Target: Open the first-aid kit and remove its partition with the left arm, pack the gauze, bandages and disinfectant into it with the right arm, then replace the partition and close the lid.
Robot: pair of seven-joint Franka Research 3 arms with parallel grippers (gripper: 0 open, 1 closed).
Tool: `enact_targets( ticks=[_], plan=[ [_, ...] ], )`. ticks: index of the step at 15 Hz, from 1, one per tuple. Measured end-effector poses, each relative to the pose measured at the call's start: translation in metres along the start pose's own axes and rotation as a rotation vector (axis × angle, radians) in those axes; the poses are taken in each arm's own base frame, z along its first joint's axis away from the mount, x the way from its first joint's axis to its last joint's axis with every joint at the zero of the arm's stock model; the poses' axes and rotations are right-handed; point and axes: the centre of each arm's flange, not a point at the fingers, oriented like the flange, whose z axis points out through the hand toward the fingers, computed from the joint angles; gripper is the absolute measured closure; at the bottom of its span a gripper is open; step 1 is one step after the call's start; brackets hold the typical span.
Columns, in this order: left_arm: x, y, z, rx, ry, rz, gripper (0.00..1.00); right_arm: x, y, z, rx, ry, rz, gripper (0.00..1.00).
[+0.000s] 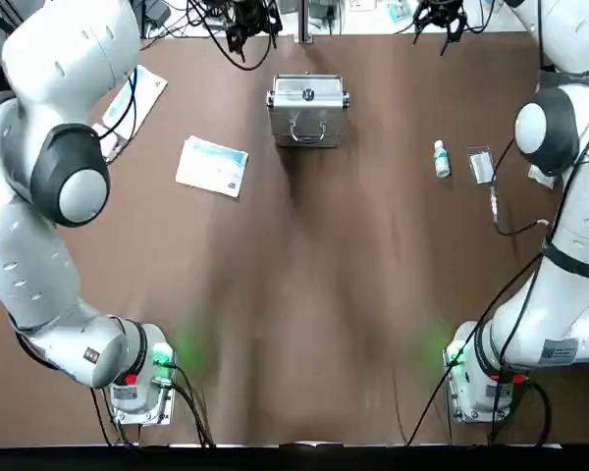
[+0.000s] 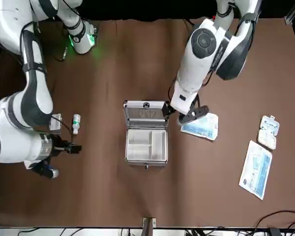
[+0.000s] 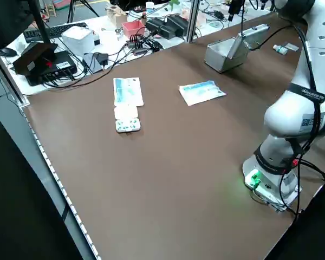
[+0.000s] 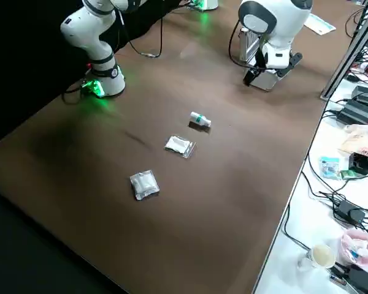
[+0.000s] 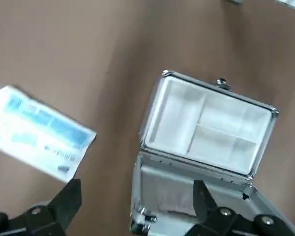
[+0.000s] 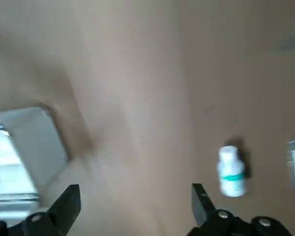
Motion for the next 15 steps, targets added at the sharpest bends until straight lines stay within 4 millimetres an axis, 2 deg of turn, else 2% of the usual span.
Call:
enact_targets(
  ticks=[2, 4, 5, 6, 9, 11, 13, 15],
  plan=[
    [0.004, 0.008, 0.014, -0.030, 0.019, 0.046, 0.00, 0.000, 0.021, 0.007, -0.059, -0.013, -0.062, 0.00],
    [0.006, 0.015, 0.030, -0.053, 0.032, 0.052, 0.00, 0.000, 0.038, 0.024, -0.118, -0.046, -0.105, 0.00],
    [0.009, 0.019, 0.042, -0.068, 0.040, 0.061, 0.00, 0.001, 0.054, 0.050, -0.153, -0.085, -0.149, 0.00],
    [0.010, 0.019, 0.046, -0.071, 0.041, 0.065, 0.00, 0.003, 0.063, 0.065, -0.158, -0.093, -0.173, 0.00],
    [0.014, 0.022, 0.055, -0.086, 0.050, 0.071, 0.00, 0.008, 0.091, 0.115, -0.169, -0.079, -0.230, 0.00],
    [0.015, 0.023, 0.059, -0.085, 0.051, 0.115, 0.00, 0.004, 0.112, 0.148, -0.174, -0.071, -0.260, 0.00],
    [0.016, 0.023, 0.069, -0.077, 0.043, 0.169, 0.00, -0.007, 0.131, 0.168, -0.173, -0.091, -0.275, 0.01],
    [0.017, 0.026, 0.084, -0.083, 0.043, 0.201, 0.00, -0.019, 0.139, 0.179, -0.172, -0.118, -0.277, 0.01]
  ],
)
